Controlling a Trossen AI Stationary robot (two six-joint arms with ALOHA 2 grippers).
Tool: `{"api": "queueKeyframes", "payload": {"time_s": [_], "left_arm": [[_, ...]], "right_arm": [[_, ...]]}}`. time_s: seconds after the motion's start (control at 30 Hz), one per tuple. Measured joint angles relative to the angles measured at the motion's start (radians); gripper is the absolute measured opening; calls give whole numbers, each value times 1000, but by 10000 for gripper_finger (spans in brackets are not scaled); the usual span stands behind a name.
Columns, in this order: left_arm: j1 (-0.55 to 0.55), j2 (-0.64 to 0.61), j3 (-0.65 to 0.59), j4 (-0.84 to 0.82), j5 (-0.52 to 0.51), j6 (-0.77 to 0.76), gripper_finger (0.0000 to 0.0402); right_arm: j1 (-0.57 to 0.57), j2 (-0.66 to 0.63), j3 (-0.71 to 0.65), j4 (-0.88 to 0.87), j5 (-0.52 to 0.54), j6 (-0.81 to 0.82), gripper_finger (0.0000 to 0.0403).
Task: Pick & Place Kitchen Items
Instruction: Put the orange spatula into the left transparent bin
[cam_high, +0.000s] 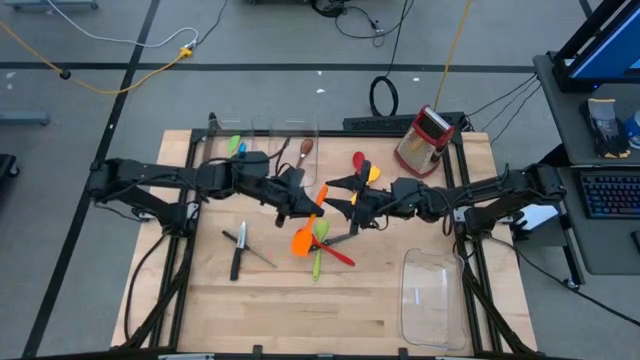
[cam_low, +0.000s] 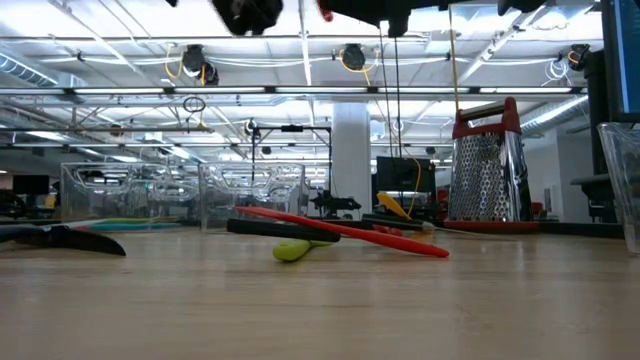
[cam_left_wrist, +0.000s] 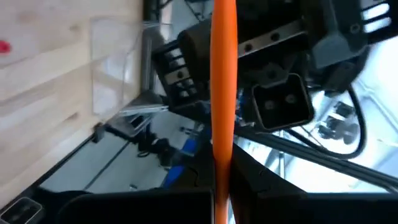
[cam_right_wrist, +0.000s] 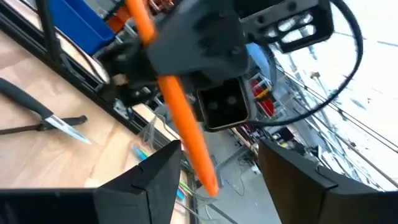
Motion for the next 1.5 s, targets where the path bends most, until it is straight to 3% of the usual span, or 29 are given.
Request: {"api": "queueKeyframes", "payload": {"time_s": [0.43,0.73,0.9,1.07,1.5], "left_arm": [[-1,83,1,150,23,-58,7],[-1,93,2,171,18,-64,7],[-1,92,2,188,7,-63,7],[-1,92,2,180,1,-42,9],[50,94,1,199,-26,264,128]], "right_arm": [[-4,0,0,-54,78,-19,196],[-4,0,-1,-69,77,-13,98],[-4,0,-1,-78,77,82,26],[0,0,-1,-112,79,160,20],[0,-2,0,-229,110,254,12]]}}
